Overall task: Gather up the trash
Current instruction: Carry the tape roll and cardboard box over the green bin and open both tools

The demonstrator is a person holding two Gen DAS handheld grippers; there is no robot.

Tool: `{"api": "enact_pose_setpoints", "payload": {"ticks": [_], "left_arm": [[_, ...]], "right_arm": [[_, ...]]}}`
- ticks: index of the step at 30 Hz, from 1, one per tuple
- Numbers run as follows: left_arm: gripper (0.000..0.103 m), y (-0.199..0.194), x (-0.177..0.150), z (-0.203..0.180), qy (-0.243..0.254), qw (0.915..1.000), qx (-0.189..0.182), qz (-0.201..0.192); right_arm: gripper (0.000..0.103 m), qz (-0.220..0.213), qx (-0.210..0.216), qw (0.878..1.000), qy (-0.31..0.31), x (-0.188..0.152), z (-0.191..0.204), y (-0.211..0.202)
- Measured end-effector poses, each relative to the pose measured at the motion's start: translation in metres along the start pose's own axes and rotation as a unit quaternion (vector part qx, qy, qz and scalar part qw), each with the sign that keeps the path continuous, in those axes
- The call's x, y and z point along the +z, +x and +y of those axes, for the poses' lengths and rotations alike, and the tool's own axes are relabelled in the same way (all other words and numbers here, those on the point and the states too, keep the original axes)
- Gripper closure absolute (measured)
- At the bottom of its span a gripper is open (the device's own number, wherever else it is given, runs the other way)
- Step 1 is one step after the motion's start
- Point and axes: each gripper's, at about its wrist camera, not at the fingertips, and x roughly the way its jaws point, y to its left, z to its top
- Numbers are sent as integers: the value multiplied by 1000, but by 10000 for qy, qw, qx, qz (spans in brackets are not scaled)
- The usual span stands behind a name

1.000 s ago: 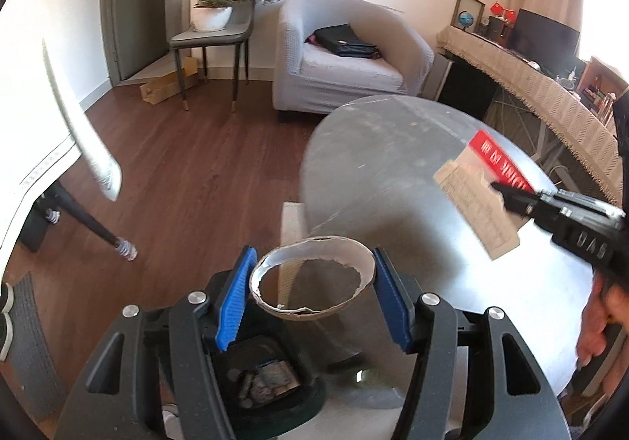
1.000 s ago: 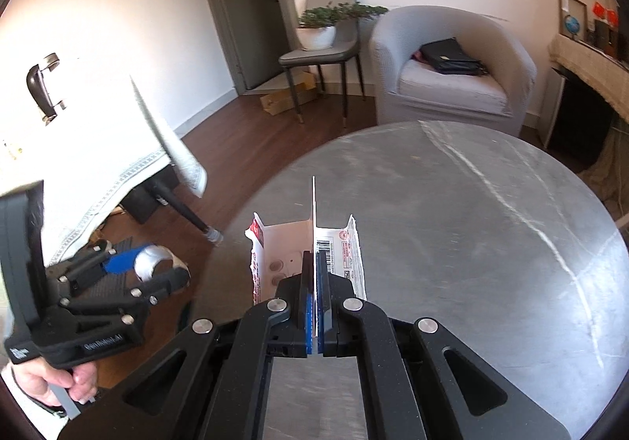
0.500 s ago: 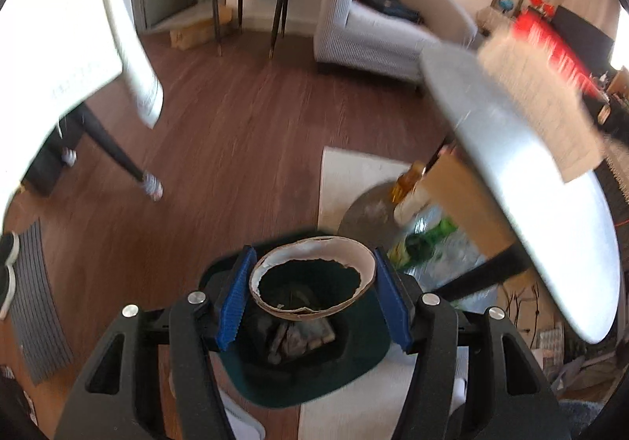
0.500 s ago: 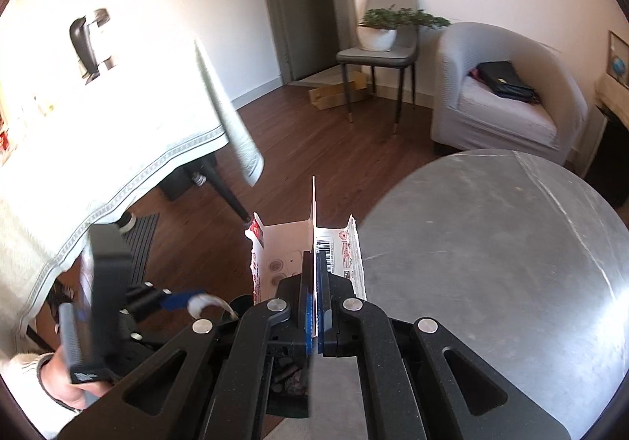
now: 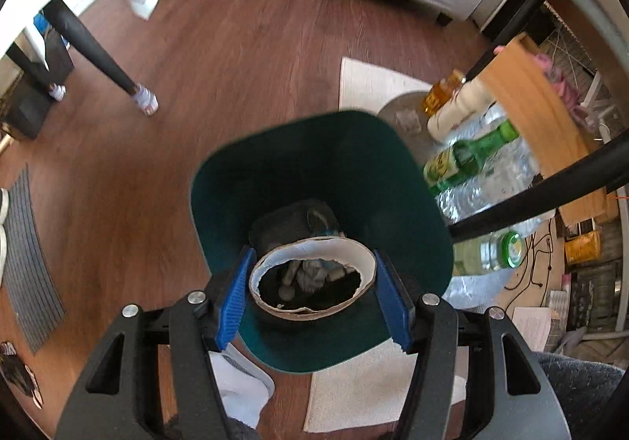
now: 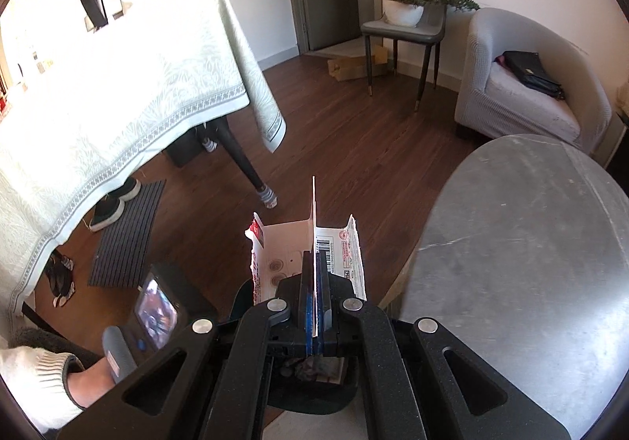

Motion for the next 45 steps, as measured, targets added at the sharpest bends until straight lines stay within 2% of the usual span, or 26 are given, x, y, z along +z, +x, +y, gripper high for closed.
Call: {"api": "enact_pose_setpoints", "payload": {"ticks": [7, 14, 20, 26, 32, 39, 41, 43, 45], "left_arm": [[35, 13, -12, 11, -19, 9998, -71, 173], [33, -11, -11, 28, -151, 9998, -102, -87], [37, -40, -6, 47, -289, 9987, -61, -419], [47, -73, 1, 54, -333, 9958, -55, -855], [56, -105, 8, 53, -316, 9909, -87, -1302], [65, -143, 17, 38, -216, 9845, -305, -1713], [65, -153, 19, 34, -204, 9823, -373, -1822], [65, -163, 20, 31, -213, 9803, -447, -1913], [65, -172, 22, 27, -206, 9779, -474, -2024]], "right_arm": [[102, 414, -67, 9990, -159, -5, 19, 39], [102, 752, -137, 9967, -287, -10, 30, 70], [102, 1168, -148, 9922, -415, -26, 43, 103], [102, 1504, -147, 9874, -464, -42, 48, 127], [102, 1717, -157, 9839, -464, -56, 45, 143], [102, 2245, -123, 9733, -471, -85, 41, 170], [92, 2434, -129, 9682, -565, -95, 42, 178], [52, 2510, -248, 9656, -634, -101, 42, 180], [49, 2523, -275, 9648, -695, -107, 43, 179]]}}
